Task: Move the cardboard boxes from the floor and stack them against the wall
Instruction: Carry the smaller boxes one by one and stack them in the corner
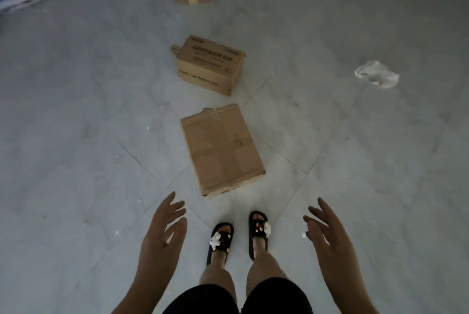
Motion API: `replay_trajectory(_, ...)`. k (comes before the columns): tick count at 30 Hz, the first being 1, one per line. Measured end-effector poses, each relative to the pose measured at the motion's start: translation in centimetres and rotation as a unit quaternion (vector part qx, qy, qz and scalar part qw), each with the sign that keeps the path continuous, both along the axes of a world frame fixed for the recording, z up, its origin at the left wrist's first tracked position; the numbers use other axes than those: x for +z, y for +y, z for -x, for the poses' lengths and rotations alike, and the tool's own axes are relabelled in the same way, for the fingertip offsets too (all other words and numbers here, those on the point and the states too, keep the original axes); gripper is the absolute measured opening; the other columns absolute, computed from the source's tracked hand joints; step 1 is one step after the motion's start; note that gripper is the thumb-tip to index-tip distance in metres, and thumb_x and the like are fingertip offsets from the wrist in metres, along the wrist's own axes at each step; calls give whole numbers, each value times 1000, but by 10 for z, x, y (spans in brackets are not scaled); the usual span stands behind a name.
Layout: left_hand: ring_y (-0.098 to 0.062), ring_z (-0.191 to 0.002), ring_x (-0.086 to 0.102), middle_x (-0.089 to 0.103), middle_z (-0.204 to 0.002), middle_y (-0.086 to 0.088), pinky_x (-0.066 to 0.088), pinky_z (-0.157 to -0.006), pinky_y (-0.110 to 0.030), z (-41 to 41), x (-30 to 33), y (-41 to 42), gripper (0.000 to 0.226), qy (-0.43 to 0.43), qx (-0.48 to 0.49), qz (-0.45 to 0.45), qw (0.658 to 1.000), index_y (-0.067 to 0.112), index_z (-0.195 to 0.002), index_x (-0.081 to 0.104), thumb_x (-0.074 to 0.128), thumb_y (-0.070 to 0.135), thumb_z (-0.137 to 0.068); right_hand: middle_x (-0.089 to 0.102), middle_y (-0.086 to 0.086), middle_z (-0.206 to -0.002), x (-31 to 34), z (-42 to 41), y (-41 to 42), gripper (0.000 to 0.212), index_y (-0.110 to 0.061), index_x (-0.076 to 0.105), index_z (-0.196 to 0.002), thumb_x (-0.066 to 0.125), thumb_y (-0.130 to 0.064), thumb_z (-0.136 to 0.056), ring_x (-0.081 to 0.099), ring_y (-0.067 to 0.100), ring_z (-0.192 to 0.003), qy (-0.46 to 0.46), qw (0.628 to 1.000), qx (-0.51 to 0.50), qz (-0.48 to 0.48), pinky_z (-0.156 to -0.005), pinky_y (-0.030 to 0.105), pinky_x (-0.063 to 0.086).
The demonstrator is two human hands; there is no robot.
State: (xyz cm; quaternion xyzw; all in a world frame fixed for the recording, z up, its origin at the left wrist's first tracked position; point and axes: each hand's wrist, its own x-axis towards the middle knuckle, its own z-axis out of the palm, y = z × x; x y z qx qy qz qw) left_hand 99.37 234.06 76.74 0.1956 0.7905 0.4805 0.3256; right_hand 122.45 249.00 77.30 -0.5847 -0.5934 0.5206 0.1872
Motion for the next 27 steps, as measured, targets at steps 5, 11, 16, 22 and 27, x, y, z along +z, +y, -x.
replay_trajectory(5, 9, -98, 59, 60, -114, 10, 43, -77, -4, -5, -67, 32, 45, -6, 110, 83, 990, 35, -128, 43, 52, 8, -93, 60, -11, -120, -59, 6, 80, 41, -52, 46, -116, 53, -39, -77, 60, -1, -104, -32, 992, 104, 56, -86, 16, 51)
replay_trajectory(11, -15, -103, 59, 59, -118, 0, 44, -82, -24, 2, -211, 78, 44, -58, 216, 141, 964, 22, -136, 43, 53, 12, -94, 57, -1, -126, -202, 31, 158, 41, -26, 46, -134, 53, -20, -94, 56, -10, -96, -107, 974, 185, 78, -67, -5, 37)
replay_trajectory(16, -17, -112, 51, 51, -131, -1, 40, -91, -31, 13, -358, 105, 48, -139, 346, 176, 911, 19, -142, 37, 51, 24, -96, 44, 3, -143, -359, 63, 193, 51, -22, 37, -144, 51, -29, -95, 45, 10, -125, -154, 963, 208, 74, -88, 7, 32)
replay_trajectory(22, -16, -137, 31, 34, -150, 2, 29, -111, -42, 10, -482, 102, 63, -263, 408, 101, 868, 24, -148, 23, 49, 43, -95, 47, -5, -127, -487, 87, 206, 65, -30, 36, -136, 45, -68, -84, 44, 14, -118, -137, 955, 203, 165, -96, 33, 38)
replay_trajectory(27, -11, -137, 28, 33, -148, 10, 28, -111, -46, 11, -506, 112, 56, -288, 387, 40, 875, 32, -145, 30, 43, 50, -94, 42, -19, -127, -497, 92, 202, 50, -38, 28, -145, 39, -45, -97, 42, 7, -119, -72, 962, 177, 197, -103, 44, 41)
